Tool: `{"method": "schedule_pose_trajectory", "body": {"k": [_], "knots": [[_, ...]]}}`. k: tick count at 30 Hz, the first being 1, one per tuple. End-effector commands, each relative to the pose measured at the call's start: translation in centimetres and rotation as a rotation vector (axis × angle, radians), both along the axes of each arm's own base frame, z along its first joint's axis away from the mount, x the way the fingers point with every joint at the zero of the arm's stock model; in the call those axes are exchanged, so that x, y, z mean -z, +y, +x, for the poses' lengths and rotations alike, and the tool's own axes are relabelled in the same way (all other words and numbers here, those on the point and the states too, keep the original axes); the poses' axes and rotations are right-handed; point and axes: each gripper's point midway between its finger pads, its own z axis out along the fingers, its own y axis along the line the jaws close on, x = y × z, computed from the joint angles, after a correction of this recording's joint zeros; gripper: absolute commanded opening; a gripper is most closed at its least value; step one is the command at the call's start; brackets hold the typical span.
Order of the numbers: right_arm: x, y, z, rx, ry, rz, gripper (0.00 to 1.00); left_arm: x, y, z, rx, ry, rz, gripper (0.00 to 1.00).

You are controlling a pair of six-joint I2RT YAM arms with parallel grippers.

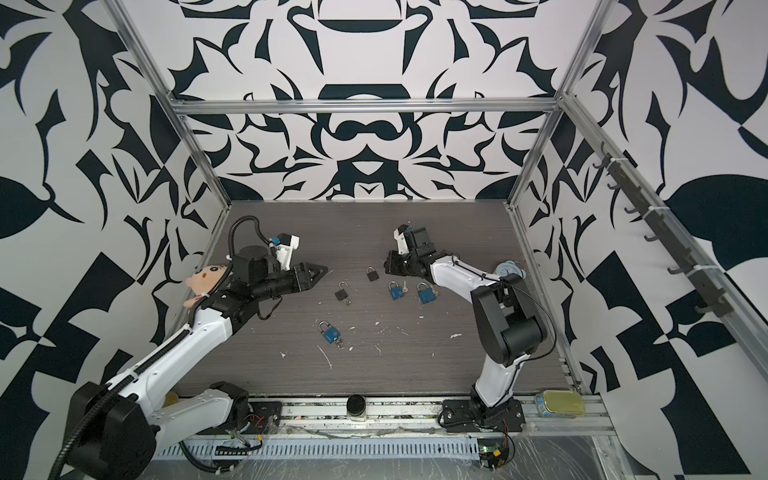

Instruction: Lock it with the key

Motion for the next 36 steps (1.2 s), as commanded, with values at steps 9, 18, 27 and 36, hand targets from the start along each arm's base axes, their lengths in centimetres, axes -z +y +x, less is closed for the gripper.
{"method": "schedule_pose_trajectory", "body": {"k": [9, 18, 27, 36], "knots": [[3.1, 1.9, 3.0, 0.012, 0.029, -0.031, 0.0, 0.5, 0.7, 0.1, -0.027, -0.016, 0.042, 0.45], [4.3, 2.2, 3.4, 0.013, 0.051, -0.036, 0.01, 1.3, 0.6, 0.4, -0.023, -0.004, 0.051, 0.45], [4.4, 2.2, 3.2, 0.011, 0.058, -0.034, 0.1, 1.4, 0.5, 0.4, -0.02, 0.0, 0.05, 0.45], [4.4, 2.5, 3.0, 0.005, 0.062, -0.024, 0.15, 1.4, 0.6, 0.3, -0.022, 0.002, 0.052, 0.45]]}}
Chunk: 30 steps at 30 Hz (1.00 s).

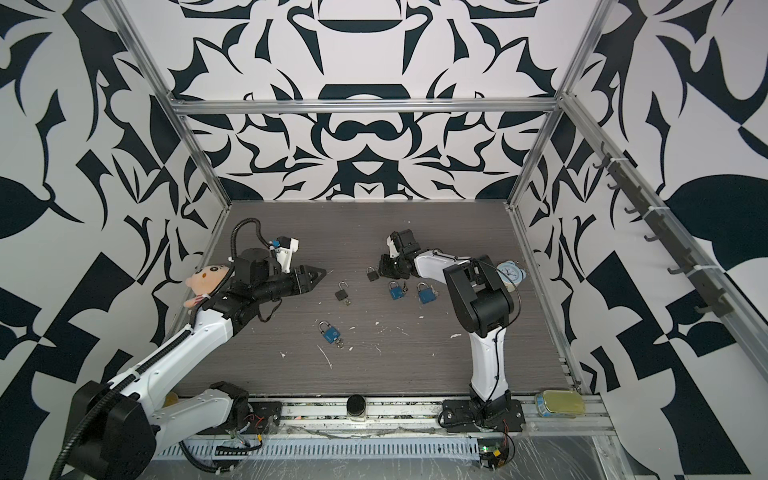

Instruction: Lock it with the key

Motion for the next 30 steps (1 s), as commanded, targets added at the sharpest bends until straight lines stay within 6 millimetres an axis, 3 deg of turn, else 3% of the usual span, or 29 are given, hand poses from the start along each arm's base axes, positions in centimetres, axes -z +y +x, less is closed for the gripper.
{"method": "schedule_pose_trajectory", "body": {"k": [1, 22, 26, 30], "knots": [[-2.1, 0.9, 0.8, -0.008, -0.049, 0.03, 0.16, 0.1, 0.1, 0.0, 0.0, -0.007, 0.007, 0.45], [-6.5, 0.9, -0.4, -0.024, -0.132, 0.012, 0.19, -0.4, 0.5, -0.3, -0.013, -0.021, 0.012, 0.45], [-7.5, 1.1, -1.6, -0.047, -0.165, -0.029, 0.19, -0.3, 0.9, -0.5, -0.028, -0.024, 0.033, 0.45], [-7.6, 1.6, -4.2, -0.101, -0.198, -0.124, 0.19, -0.2, 1.8, -1.0, -0.058, -0.008, 0.068, 0.45]]}}
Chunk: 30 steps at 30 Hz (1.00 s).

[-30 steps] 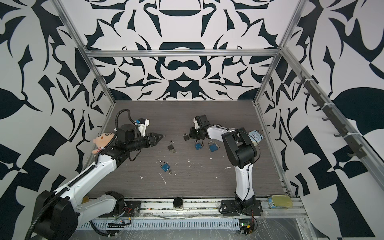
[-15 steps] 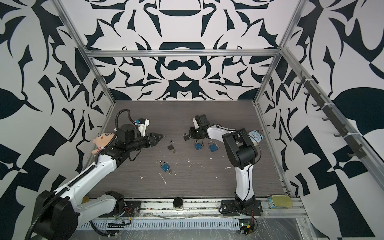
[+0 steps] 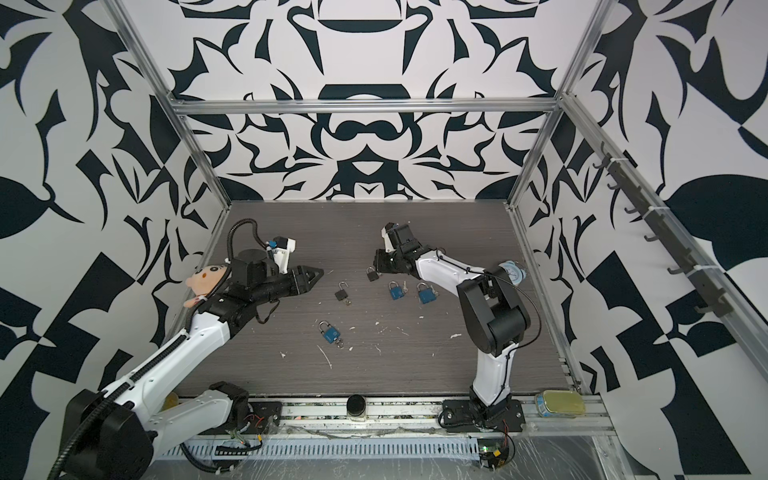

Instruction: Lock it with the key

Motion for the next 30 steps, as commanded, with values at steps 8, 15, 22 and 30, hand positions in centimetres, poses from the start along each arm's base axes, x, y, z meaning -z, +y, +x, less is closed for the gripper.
{"method": "schedule_pose_trajectory", "body": {"k": [8, 15, 22, 30], "knots": [[-0.4, 1.3, -6.8, -0.16, -0.097, -0.224, 0.22, 1.0, 3.6, -2.2, -0.144, 0.069, 0.101, 0.46], [-0.5, 2.5, -9.0, -0.242, -0.133, -0.275, 0.37, 2.3, 4.9, -3.6, -0.212, 0.128, 0.092, 0.52], [0.2, 5.0, -9.1, -0.313, -0.121, -0.277, 0.53, 2.6, 5.4, -4.3, -0.239, 0.11, 0.067, 0.65], [1.8, 8.6, -8.0, -0.367, -0.131, -0.338, 0.54, 1.5, 5.1, -4.9, -0.193, 0.111, 0.053, 0.7]]}}
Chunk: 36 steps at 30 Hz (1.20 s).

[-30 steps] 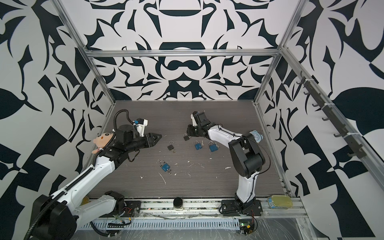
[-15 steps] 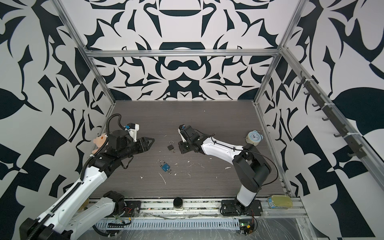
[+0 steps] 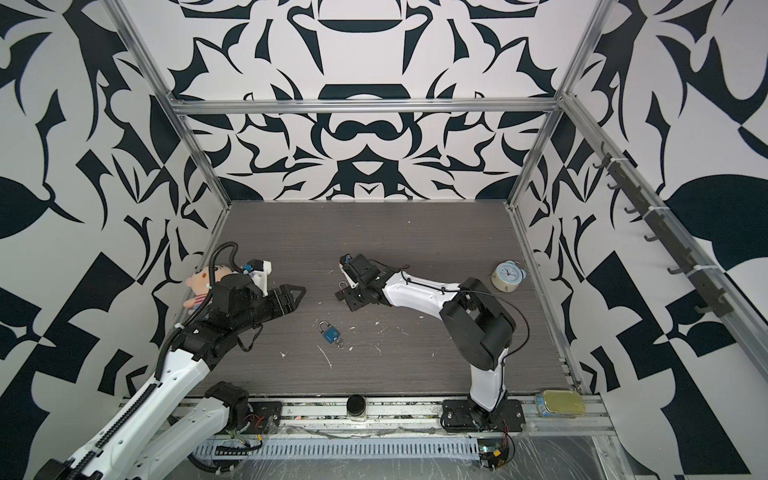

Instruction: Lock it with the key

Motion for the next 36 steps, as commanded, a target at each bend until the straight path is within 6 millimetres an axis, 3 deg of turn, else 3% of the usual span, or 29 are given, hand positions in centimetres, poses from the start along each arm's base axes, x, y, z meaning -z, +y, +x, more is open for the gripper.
{"method": "schedule_pose_trajectory", "body": {"k": [1, 7, 19, 36], "knots": [[-1.5, 1.9, 1.4, -0.024, -0.048, -0.006, 0.54, -0.7, -0.4, -0.6, 0.039, 0.021, -0.019, 0.7], [-0.1, 3.4, 2.0, -0.059, -0.033, -0.035, 0.55, -0.2, -0.5, -0.8, 0.038, 0.036, -0.036, 0.7], [1.5, 3.8, 3.2, -0.056, -0.043, -0.087, 0.58, -1.4, -0.1, -1.4, 0.034, 0.0, -0.05, 0.7], [2.8, 4.5, 3.5, -0.044, -0.013, -0.092, 0.48, -1.6, 0.3, -1.5, 0.033, -0.017, -0.019, 0.7]]}}
